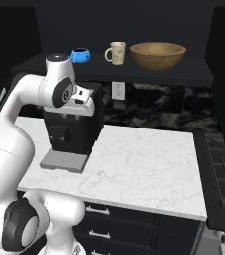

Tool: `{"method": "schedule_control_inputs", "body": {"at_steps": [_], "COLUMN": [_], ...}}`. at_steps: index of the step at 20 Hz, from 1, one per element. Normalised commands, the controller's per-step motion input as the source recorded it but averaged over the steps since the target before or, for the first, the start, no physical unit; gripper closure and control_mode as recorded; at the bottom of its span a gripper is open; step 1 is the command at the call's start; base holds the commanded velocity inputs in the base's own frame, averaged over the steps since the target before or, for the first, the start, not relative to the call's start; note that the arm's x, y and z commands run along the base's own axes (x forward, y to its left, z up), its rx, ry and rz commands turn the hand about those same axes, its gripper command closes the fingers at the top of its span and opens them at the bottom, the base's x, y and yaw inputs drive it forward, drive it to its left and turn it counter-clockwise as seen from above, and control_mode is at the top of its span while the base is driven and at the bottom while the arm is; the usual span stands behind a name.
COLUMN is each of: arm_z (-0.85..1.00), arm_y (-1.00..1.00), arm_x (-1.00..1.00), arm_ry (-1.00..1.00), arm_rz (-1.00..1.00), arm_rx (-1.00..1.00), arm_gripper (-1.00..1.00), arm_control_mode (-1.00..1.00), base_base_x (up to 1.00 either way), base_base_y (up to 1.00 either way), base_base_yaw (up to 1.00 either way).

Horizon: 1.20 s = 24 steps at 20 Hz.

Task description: Gather all objects into one cabinet and sort the glasses and bowls to opposite sides.

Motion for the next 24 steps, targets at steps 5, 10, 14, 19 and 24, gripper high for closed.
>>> {"method": "schedule_control_inputs", "body": {"at_steps": [5, 10, 14, 19, 24], "arm_z": [0.00, 0.00, 0.20, 0.52, 0.35], "arm_y": [0.00, 0.00, 0.00, -0.01, -0.16], "arm_x": [-0.63, -1.00, -1.00, -0.80, -0.57], "arm_ry": [-0.01, -0.06, -0.07, 0.00, 0.00], "arm_rz": [-0.05, -0.08, -0.06, -0.07, -0.05], "arm_rx": [0.00, 0.00, 0.00, 0.00, 0.00], "arm_gripper": [-1.00, -1.00, -1.00, -1.00, -1.00], "arm_control_mode": [-1.00, -1.00, -1.00, -1.00, -1.00], "base_base_x": [0.00, 0.00, 0.00, 0.00, 0.00], "base_base_y": [0.00, 0.00, 0.00, 0.00, 0.00], "base_base_yaw": [0.00, 0.00, 0.00, 0.00, 0.00]}}
